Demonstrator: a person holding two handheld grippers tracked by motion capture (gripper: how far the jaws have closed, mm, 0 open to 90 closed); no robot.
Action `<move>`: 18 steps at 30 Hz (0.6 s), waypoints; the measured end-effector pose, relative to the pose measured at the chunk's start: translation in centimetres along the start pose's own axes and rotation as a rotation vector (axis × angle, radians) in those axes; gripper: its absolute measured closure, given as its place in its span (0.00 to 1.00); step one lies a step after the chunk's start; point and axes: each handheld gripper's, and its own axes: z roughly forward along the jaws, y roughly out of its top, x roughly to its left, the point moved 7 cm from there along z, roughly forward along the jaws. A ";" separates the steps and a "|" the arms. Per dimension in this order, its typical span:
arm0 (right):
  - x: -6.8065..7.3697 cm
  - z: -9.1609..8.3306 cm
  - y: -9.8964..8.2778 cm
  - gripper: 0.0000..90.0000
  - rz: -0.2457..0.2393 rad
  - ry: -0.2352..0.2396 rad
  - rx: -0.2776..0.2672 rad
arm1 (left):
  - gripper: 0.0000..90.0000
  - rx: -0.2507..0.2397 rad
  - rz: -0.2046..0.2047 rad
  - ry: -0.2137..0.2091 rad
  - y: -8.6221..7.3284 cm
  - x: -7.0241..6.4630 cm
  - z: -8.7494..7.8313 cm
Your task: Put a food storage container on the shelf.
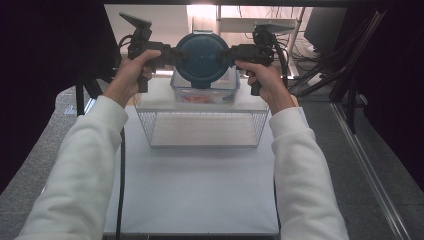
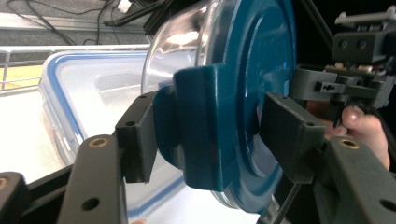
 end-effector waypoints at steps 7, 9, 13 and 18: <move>-1.7 0.9 0.1 0.39 0.092 0.018 0.001 | 0.38 -0.020 -0.093 -0.035 0.7 1.5 1.3; -1.9 1.0 0.2 0.39 0.117 0.020 -0.001 | 0.37 -0.027 -0.103 -0.040 0.7 1.8 1.4; -2.1 1.1 0.3 0.38 0.129 0.025 -0.007 | 0.37 -0.052 -0.103 -0.053 0.7 1.9 1.5; -2.0 1.2 0.2 0.35 0.125 0.014 -0.017 | 0.32 -0.049 -0.075 -0.035 0.5 1.7 1.7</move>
